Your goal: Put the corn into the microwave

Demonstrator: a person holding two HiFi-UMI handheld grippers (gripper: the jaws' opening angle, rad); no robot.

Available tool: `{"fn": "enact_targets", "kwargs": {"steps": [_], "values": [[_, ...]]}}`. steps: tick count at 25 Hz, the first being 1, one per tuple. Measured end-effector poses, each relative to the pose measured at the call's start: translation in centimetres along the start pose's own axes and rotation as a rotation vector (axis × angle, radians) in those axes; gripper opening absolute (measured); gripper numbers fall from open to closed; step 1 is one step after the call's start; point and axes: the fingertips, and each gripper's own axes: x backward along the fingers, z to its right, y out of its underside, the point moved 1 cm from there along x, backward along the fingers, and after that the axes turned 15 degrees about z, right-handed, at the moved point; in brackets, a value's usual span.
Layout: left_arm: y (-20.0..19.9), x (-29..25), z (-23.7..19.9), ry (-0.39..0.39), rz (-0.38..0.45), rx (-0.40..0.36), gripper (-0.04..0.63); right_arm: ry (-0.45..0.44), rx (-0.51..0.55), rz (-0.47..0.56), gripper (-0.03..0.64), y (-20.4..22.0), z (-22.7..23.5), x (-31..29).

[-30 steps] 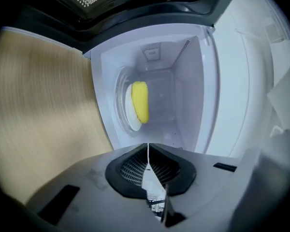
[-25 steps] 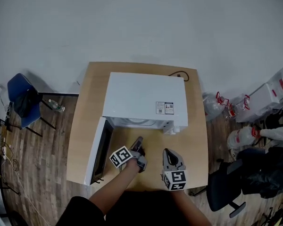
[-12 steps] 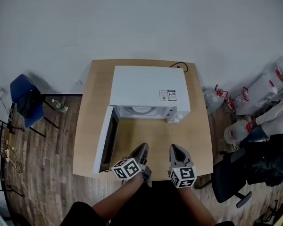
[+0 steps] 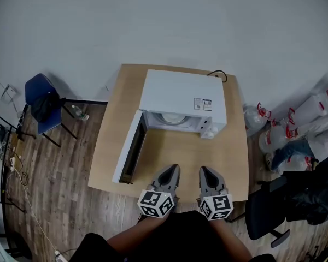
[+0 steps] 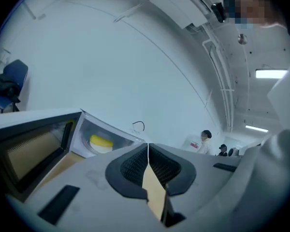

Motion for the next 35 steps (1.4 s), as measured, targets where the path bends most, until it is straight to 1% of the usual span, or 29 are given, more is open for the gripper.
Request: {"fn": "enact_targets", "kwargs": {"steps": [2, 4, 7, 10, 14, 17, 24, 31, 35], "values": [[-0.5, 0.8, 0.9, -0.007, 0.022, -0.069, 0.018, -0.031, 0.001, 0.014, 0.060, -0.6, -0.4, 0.6], [-0.5, 1.8, 1.6, -0.034, 0.032, -0.108, 0.018, -0.055, 0.003, 0.019, 0.060, -1.0, -0.6, 1.4], [-0.1, 3.8, 3.1, -0.080, 0.040, -0.136, 0.018, -0.079, 0.003, 0.027, 0.059, -1.6, -0.8, 3.5], [0.1, 5.6, 4.6, -0.098, 0.053, -0.183, 0.018, -0.096, 0.008, 0.040, 0.060, -1.8, -0.8, 5.8], [0.7, 7.6, 6.6, -0.128, 0.075, -0.203, 0.018, -0.108, -0.010, 0.040, 0.059, -1.4, -0.8, 8.8], [1.2, 9.2, 7.9, -0.151, 0.093, -0.238, 0.018, -0.111, -0.034, 0.036, 0.060, -1.4, -1.2, 11.3], [2.8, 13.2, 11.6, -0.186, 0.078, -0.220, 0.017, -0.127, -0.023, 0.065, 0.060, -2.0, -1.7, 16.2], [3.3, 15.1, 14.0, -0.166, 0.096, -0.244, 0.018, -0.127, 0.006, 0.072, 0.059, -1.8, -1.9, 19.2], [3.1, 15.4, 14.4, -0.149, 0.081, -0.246, 0.018, -0.113, 0.013, 0.073, 0.060, -1.8, -1.8, 19.7]]}}
